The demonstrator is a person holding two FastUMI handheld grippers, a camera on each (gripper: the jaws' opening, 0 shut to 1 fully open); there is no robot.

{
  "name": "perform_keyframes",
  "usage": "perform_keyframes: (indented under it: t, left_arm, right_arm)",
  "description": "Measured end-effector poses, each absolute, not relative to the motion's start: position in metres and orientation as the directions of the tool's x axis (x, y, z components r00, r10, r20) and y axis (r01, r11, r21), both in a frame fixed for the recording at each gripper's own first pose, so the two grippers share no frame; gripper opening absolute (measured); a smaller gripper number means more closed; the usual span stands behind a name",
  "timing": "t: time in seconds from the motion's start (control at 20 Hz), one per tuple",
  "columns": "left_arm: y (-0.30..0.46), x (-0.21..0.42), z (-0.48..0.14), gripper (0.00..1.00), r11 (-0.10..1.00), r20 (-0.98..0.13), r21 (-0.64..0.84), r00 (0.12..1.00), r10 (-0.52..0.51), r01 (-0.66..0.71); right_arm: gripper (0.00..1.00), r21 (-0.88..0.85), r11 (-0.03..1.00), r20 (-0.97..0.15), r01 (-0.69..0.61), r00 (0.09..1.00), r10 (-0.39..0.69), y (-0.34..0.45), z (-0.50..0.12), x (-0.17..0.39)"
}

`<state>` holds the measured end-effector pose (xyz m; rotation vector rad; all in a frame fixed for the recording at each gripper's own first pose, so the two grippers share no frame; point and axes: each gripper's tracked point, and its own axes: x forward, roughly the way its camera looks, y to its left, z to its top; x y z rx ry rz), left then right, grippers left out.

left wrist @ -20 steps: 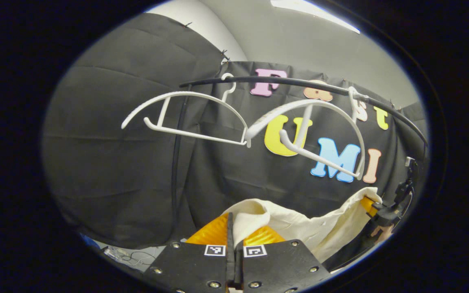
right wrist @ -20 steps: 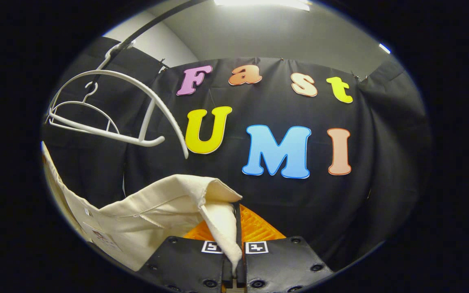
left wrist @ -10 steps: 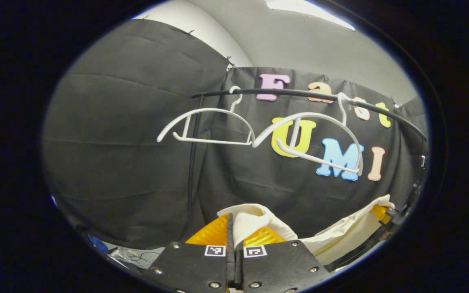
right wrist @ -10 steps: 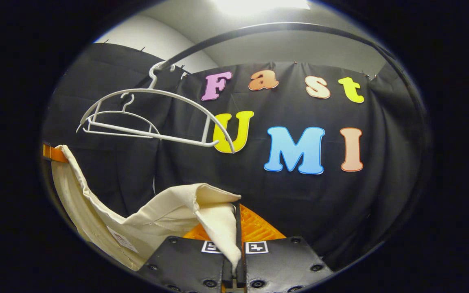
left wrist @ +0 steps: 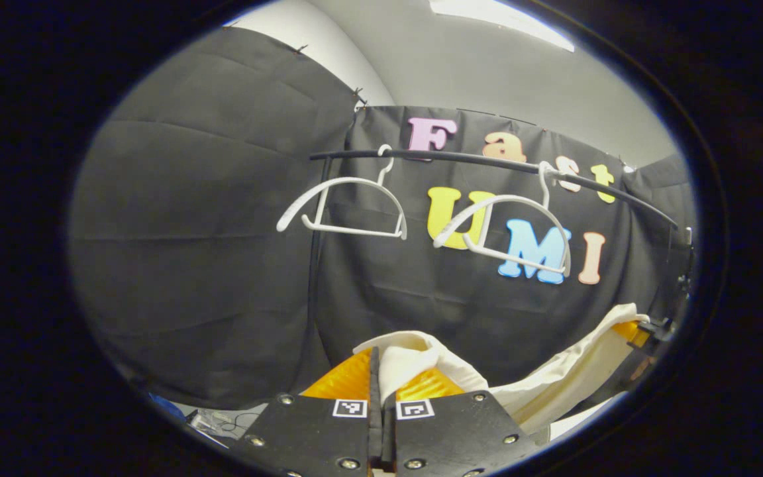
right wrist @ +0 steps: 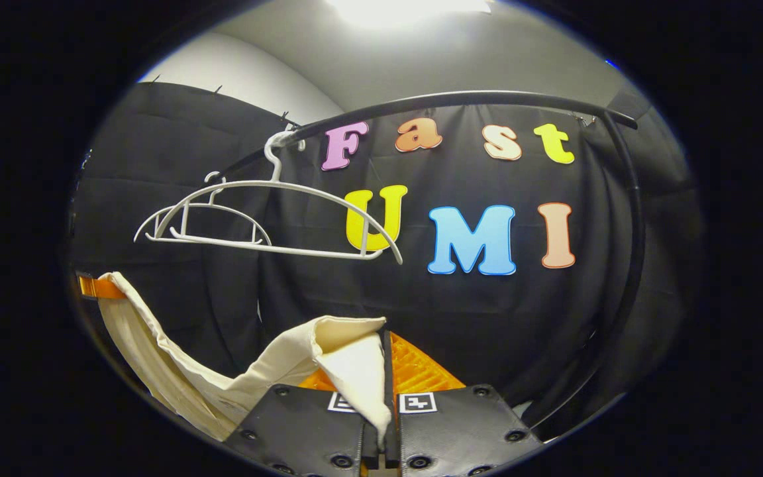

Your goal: Grasp the clothes on the hanger with both hands and then place them into the laundry hamper below.

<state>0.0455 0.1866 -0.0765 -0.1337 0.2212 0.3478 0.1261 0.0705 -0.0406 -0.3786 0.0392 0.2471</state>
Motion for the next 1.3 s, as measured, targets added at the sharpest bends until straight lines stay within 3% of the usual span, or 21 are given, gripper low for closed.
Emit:
perform_keyframes:
  t: [0.3,0.8,1.3]
  left_arm:
    - [0.197,0.023,-0.111,0.01,0.955,-0.282,-0.072,0.924,0.257,-0.288]
    - [0.167,0.009,-0.232,0.01,0.979,-0.490,-0.102,0.865,0.107,-0.178]
    - [0.130,-0.008,-0.352,0.01,0.996,-0.659,-0.057,0.752,0.015,-0.069]
  right_arm:
    - [0.05,-0.306,0.930,-0.177,-0.204,0.972,0.154,0.072,-0.090,0.086]
    - [0.06,-0.328,0.938,-0.342,-0.114,0.940,-0.005,0.040,-0.181,0.048]
    - [0.05,-0.322,0.945,-0.602,-0.059,0.783,-0.156,-0.003,-0.305,0.011]
